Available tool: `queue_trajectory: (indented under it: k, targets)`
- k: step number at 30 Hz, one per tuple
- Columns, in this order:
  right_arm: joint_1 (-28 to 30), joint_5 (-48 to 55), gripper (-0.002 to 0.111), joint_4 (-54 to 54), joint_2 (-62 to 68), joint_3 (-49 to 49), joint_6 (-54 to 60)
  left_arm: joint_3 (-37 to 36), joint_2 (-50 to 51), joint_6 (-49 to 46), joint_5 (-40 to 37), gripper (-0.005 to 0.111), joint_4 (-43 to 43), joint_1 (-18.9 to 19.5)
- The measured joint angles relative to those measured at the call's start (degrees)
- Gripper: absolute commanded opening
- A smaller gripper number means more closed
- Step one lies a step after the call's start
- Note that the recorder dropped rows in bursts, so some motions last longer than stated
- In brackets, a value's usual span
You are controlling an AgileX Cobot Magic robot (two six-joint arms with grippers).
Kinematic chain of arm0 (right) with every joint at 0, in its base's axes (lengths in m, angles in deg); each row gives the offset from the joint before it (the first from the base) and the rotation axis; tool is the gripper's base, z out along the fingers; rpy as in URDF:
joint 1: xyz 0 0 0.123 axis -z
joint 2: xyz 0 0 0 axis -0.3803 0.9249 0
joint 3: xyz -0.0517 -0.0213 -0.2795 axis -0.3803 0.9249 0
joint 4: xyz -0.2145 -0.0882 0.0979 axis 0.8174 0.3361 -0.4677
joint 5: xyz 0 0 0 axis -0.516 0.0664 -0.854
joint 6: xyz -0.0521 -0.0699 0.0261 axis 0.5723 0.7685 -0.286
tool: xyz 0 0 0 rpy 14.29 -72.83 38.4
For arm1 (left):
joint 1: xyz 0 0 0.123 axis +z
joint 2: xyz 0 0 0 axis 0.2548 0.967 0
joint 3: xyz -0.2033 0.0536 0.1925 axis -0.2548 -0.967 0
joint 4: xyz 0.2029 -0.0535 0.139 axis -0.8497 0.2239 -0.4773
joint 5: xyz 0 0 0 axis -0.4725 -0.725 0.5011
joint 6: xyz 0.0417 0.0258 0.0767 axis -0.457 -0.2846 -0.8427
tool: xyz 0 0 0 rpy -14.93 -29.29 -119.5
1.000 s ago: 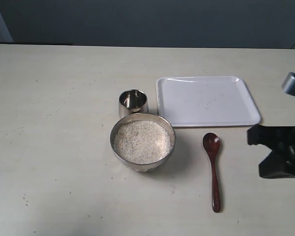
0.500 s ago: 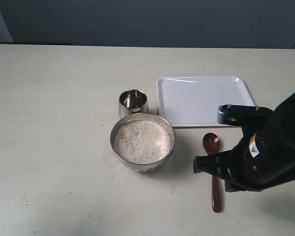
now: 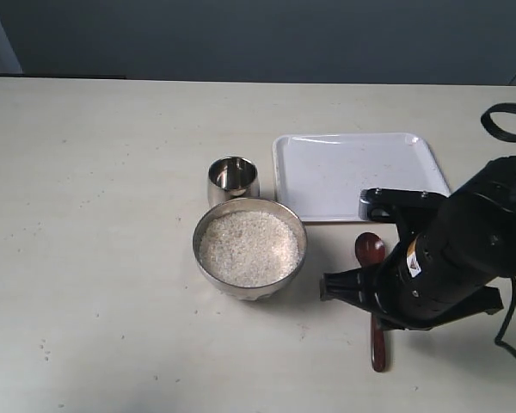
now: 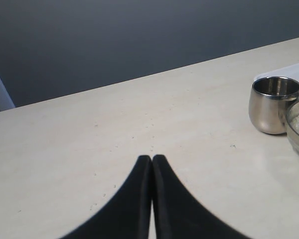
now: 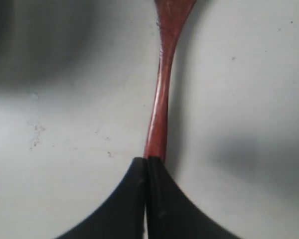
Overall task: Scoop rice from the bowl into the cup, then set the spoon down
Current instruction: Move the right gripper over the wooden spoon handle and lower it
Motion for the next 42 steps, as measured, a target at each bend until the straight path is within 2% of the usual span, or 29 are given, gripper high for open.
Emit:
queue_trajectory:
  k: [3,5,7,10,12,14,27,42]
  targets:
    - [0.0,0.0,-0.001,0.7,0.6,0.0,0.0,0.0,0.0,0.0,0.0,0.001,0.0,0.0]
    - [-0.1,0.0,0.005,0.8,0.8,0.0,0.1,0.0,0.0,0.0,0.0,0.001,0.0,0.0]
    - [-0.1,0.0,0.018,0.8,1.2,0.0,0.1,0.0,0.0,0.0,0.0,0.001,0.0,0.0]
    - [-0.1,0.0,0.044,1.0,1.8,0.0,0.1,0.0,0.0,0.0,0.0,0.001,0.0,0.0]
    - [-0.1,0.0,0.057,1.0,2.1,0.0,0.1,0.0,0.0,0.0,0.0,0.001,0.0,0.0]
    - [-0.1,0.0,0.062,1.0,2.3,0.0,0.1,0.0,0.0,0.0,0.0,0.001,0.0,0.0]
    - [-0.2,-0.3,0.053,1.0,2.7,0.0,0.1,0.0,0.0,0.0,0.0,0.001,0.0,0.0]
    - [-0.2,-2.1,0.053,1.0,2.7,0.0,0.1,0.0,0.0,0.0,0.0,0.001,0.0,0.0]
